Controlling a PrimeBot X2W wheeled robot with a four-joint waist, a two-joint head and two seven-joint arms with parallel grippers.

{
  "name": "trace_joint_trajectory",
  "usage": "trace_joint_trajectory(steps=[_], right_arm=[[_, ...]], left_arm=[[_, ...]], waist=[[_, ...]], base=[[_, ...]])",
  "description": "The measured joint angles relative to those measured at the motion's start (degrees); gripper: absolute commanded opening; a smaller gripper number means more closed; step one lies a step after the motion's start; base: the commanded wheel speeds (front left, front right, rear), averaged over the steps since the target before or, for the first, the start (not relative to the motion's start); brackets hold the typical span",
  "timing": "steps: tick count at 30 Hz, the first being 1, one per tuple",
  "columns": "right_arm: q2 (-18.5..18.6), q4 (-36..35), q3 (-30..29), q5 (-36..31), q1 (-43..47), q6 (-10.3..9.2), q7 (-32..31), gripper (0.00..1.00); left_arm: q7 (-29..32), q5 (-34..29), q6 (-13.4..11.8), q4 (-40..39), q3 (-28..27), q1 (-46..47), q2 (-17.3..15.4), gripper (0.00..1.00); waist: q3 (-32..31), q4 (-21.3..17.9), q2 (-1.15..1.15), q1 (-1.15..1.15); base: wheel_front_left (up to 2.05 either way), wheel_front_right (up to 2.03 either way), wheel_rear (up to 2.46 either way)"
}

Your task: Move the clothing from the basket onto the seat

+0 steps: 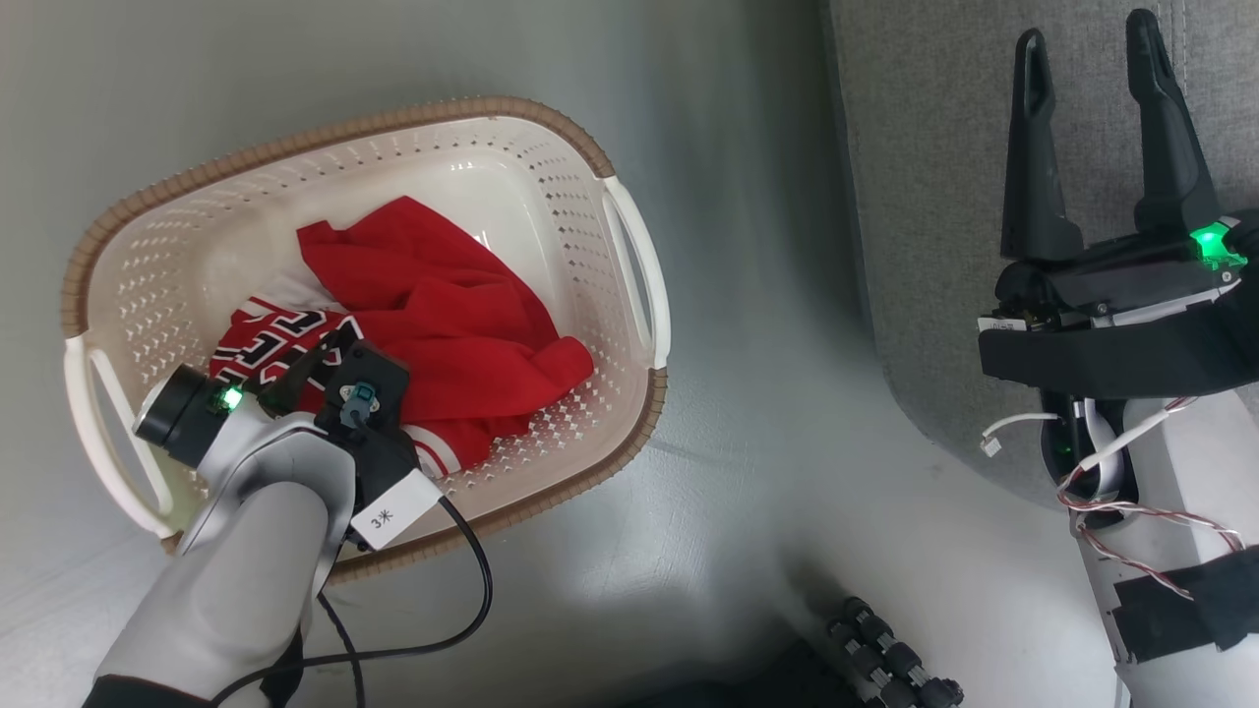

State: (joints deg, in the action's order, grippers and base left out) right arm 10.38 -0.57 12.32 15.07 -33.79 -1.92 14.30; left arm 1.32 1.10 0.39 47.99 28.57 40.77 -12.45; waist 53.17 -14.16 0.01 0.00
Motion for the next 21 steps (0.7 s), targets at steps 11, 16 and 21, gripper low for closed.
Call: trace_joint_trajectory(steps=[11,16,21], right_arm=[[-0.3,3.4,0.1,-0.6,-1.1,0.68,0.4,1.0],[-0.2,6.0,-0.2,-0.8,-1.0,0.92,0.4,1.0],[0.3,8.6,-0.7,-1.0,-0.5,1.44,0.4,1.0]], left_arm=[[-2.2,-0.5,-0.9,2.7,0.2,1.2,3.1,0.0],[-5.9,1.5,-0.8,3.1,0.0,1.2,5.4,0.0],[-11.1,3.5,0.2,2.7,-0.7,0.6,8.2,0.0]], waist=[[-0.7,0.0,0.0,0.0],[-2.8,0.8,-0.01,-0.01],[-6.5,2.3,-0.01,-0.01]], base=[[0.0,0.0,0.0],[0.0,0.0,0.0],[0.0,0.0,0.0]])
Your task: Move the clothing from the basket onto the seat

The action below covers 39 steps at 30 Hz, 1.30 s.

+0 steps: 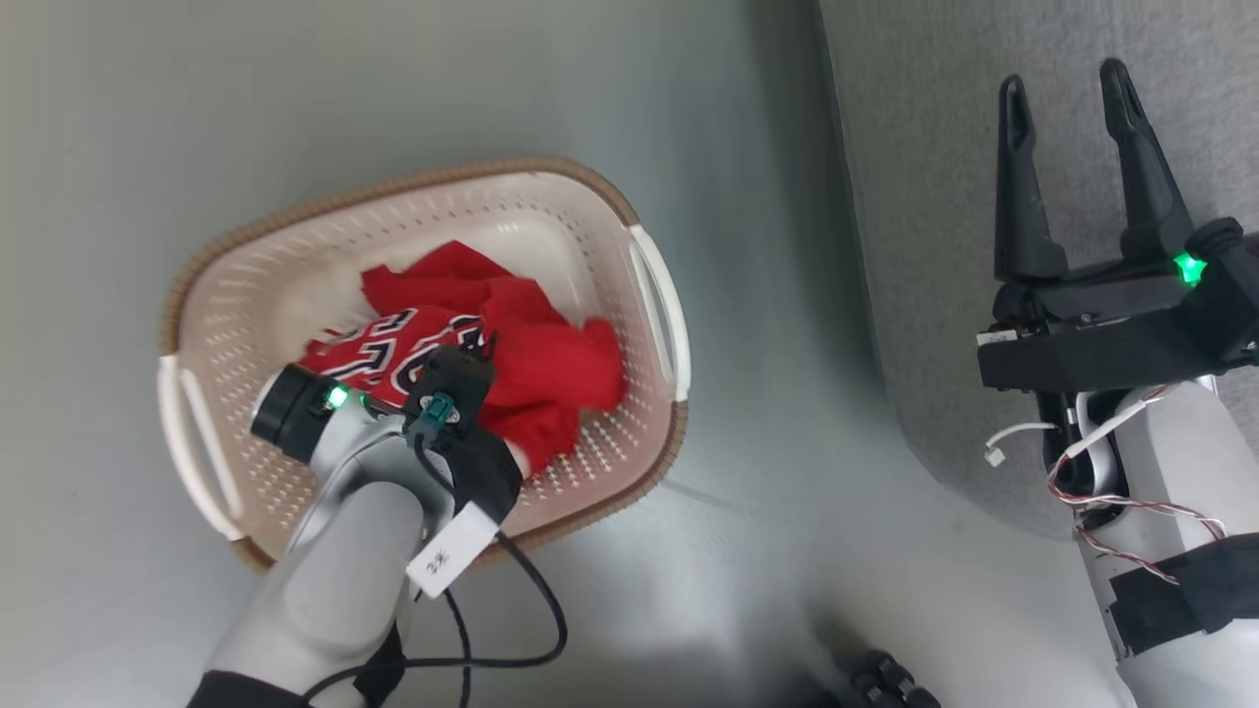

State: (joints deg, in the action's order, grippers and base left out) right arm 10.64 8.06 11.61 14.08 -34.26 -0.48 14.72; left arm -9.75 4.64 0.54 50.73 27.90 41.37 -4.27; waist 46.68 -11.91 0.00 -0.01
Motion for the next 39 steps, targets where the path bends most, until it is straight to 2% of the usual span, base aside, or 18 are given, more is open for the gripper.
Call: trace_joint_trajectory(steps=[8,17,27,39], right_arm=[[1.3,2.6,-1.0,-0.2,2.4,0.51,0.0,1.0],[2.1,4.8,-1.9,-0.3,5.5,0.99,0.0,1.0],[1.4,7.0,-1.9,-0.3,8.5,1.1,0.0,1.0],[-0.9,12.0,3.0,-1.5,9.2,4.03,0.0,1.0]], left_arm=[[-4.1,3.4,1.6,-3.2,-1.0,-1.0,1.2,0.0],[-4.5,6.4,3.5,-8.2,-1.0,-2.0,1.6,0.0],[-4.6,8.5,4.1,-13.4,-0.9,-2.2,1.8,0.0],[-4.6,10.1,5.5,-16.5,-1.7,-4.7,0.8,0.0]], waist=[[-5.8,3.3,0.0,0.0],[-12.7,8.0,0.0,0.0],[-21.2,13.1,0.0,-0.01],[-32.1,16.1,0.0,0.0]], base=[[0.0,0.0,0.0],[0.0,0.0,0.0],[0.0,0.0,0.0],[0.0,0.0,0.0]])
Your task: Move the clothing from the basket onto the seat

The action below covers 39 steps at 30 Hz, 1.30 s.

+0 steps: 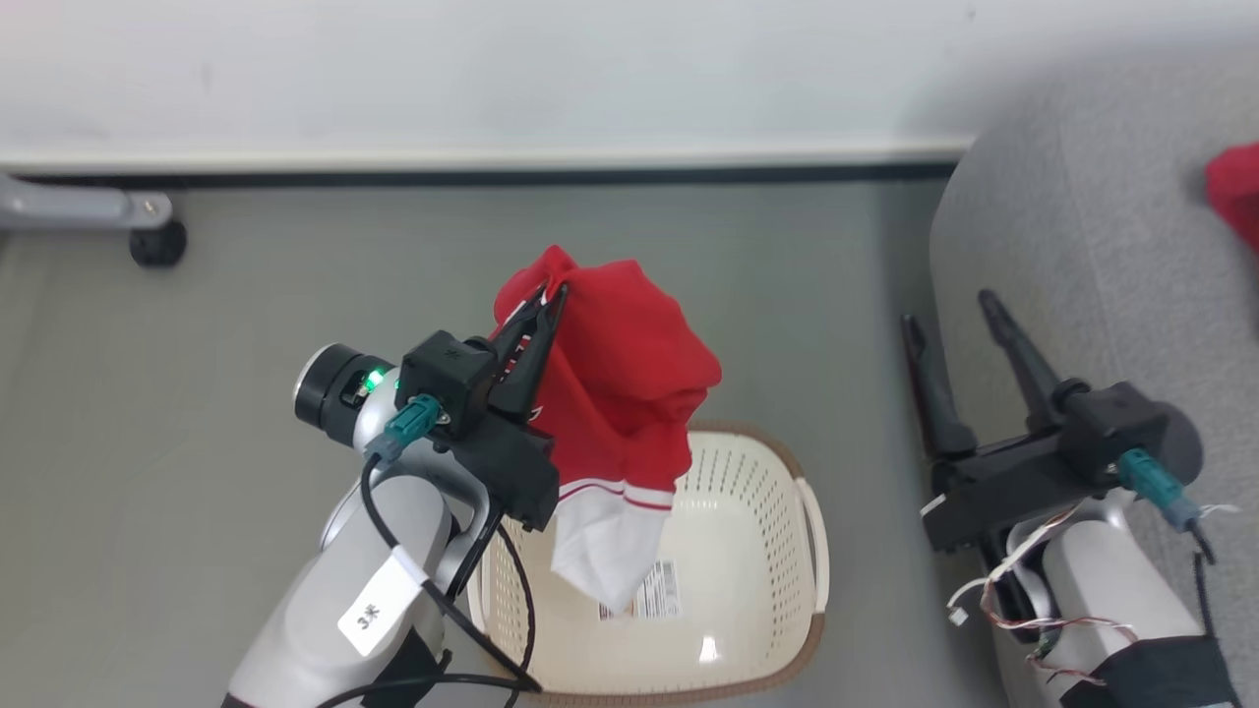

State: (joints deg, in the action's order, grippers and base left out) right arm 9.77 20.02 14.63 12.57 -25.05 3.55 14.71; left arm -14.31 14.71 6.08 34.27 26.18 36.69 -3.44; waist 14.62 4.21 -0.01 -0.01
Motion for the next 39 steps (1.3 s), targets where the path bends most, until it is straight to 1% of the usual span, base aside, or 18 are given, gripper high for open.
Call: trace_joint_trajectory(steps=[5,12,19,20,21,25,32,39], right_arm=[[-0.6,2.6,2.4,-0.6,0.5,1.07,0.0,1.0],[-2.3,6.8,7.6,-1.2,3.6,2.55,0.0,1.0],[-3.2,9.2,13.4,-2.1,5.9,3.12,0.0,1.0],[-3.2,9.2,13.4,-2.1,5.9,3.12,0.0,1.0],[-3.5,9.7,14.3,-2.1,6.0,3.3,0.0,1.0],[-4.3,11.6,17.3,-2.2,6.4,3.52,0.0,1.0],[-5.3,15.9,20.7,-1.9,6.3,3.53,-0.1,1.0],[-5.9,22.0,23.6,-2.1,0.9,3.54,-0.6,1.0]], left_arm=[[0.0,1.1,0.4,-0.4,-0.1,-0.8,-0.3,0.0],[0.1,2.4,0.5,-0.1,0.9,-1.2,-0.1,0.0],[2.4,2.9,0.6,-1.4,3.4,-3.1,0.1,0.0],[2.4,2.9,0.6,-1.4,3.4,-3.1,0.1,0.0],[2.7,3.0,1.0,-1.8,3.7,-3.1,0.2,0.0],[3.8,3.3,1.0,-3.3,4.9,-3.1,0.4,0.0],[5.9,3.8,1.0,-7.0,6.9,-3.6,0.4,0.0],[8.3,5.0,1.1,-11.1,8.6,-4.0,0.4,0.0]], waist=[[-4.5,-0.2,0.0,0.0],[-10.6,-1.0,0.0,0.0],[-16.1,-1.7,0.0,-0.01],[-16.1,-1.7,0.0,-0.01],[-16.8,-1.7,0.0,0.0],[-18.8,-1.4,0.0,0.0],[-20.4,0.5,0.01,0.01],[-20.9,2.6,0.01,0.0]], base=[[0.0,0.0,0.0],[0.0,0.0,0.0],[0.0,0.0,0.0],[0.0,0.0,0.0],[0.0,0.0,0.0],[0.0,0.0,0.0],[0.0,0.0,0.0],[0.0,0.0,0.0]])
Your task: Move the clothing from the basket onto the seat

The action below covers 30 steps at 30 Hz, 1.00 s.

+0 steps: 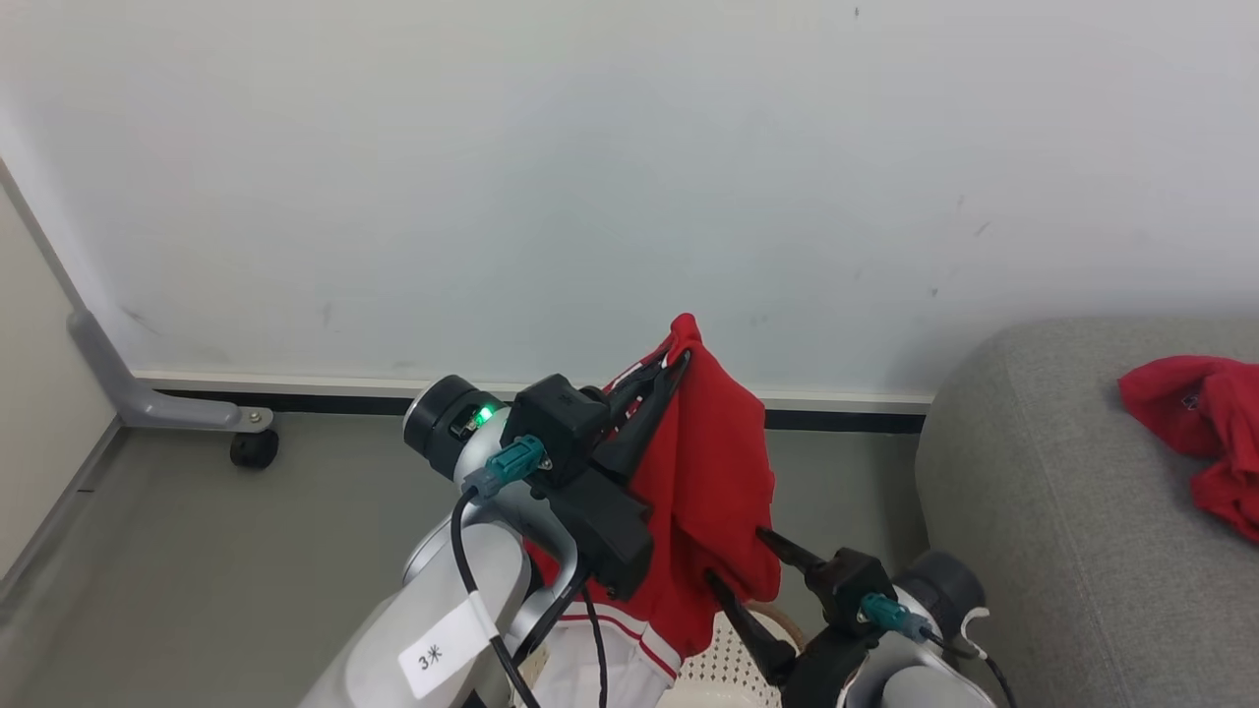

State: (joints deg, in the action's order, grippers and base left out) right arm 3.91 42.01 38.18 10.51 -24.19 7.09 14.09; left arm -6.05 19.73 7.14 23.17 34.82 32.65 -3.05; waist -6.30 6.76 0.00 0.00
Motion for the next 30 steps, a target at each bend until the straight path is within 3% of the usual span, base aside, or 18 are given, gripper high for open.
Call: trace_joint_trajectory(steps=[13,14,15,16,27,28,29,30], right_arm=[[-0.4,6.9,4.5,1.5,-6.6,0.04,-0.9,1.0],[-0.4,6.6,5.0,2.2,-6.8,0.04,-0.9,0.58],[-0.4,6.2,5.6,3.0,-7.0,0.04,-0.9,0.35],[-0.4,5.8,6.1,3.9,-7.1,0.04,-0.9,0.0],[-0.5,6.1,5.0,7.8,-8.4,0.04,-0.4,0.0],[-0.5,6.3,4.5,7.9,-8.4,0.04,-0.4,0.0],[-0.5,6.4,4.1,7.9,-8.5,0.04,-0.4,0.0],[-0.5,6.4,3.7,8.1,-8.5,0.04,-0.3,0.0]], left_arm=[[2.8,1.9,0.0,-4.4,1.2,-0.2,0.0,0.0],[3.0,1.9,0.0,-4.7,1.3,-0.3,0.0,0.0],[3.0,1.9,0.0,-5.0,1.3,-0.3,0.0,0.0],[3.3,2.0,0.0,-5.2,1.3,-0.3,0.0,0.0],[3.9,3.8,-1.6,-6.4,-1.2,-4.0,-1.5,0.0],[3.9,4.2,-2.0,-6.4,-1.7,-4.4,-1.8,0.31],[3.9,4.5,-2.4,-6.5,-2.4,-5.0,-2.0,0.44],[3.9,4.5,-2.8,-6.4,-2.7,-5.5,-2.3,0.48]], waist=[[0.9,1.4,0.0,0.0],[1.0,1.5,0.0,0.0],[1.1,1.6,0.0,0.0],[1.1,1.6,0.0,0.0],[1.8,0.0,0.0,0.01],[1.9,-0.4,0.0,0.0],[1.9,-0.7,0.0,0.0],[1.9,-1.1,0.0,0.0]], base=[[0.0,0.0,0.0],[0.0,0.0,0.0],[0.0,0.0,0.0],[0.0,0.0,0.0],[0.0,0.0,0.0],[0.0,0.0,0.0],[0.0,0.0,0.0],[0.0,0.0,0.0]])
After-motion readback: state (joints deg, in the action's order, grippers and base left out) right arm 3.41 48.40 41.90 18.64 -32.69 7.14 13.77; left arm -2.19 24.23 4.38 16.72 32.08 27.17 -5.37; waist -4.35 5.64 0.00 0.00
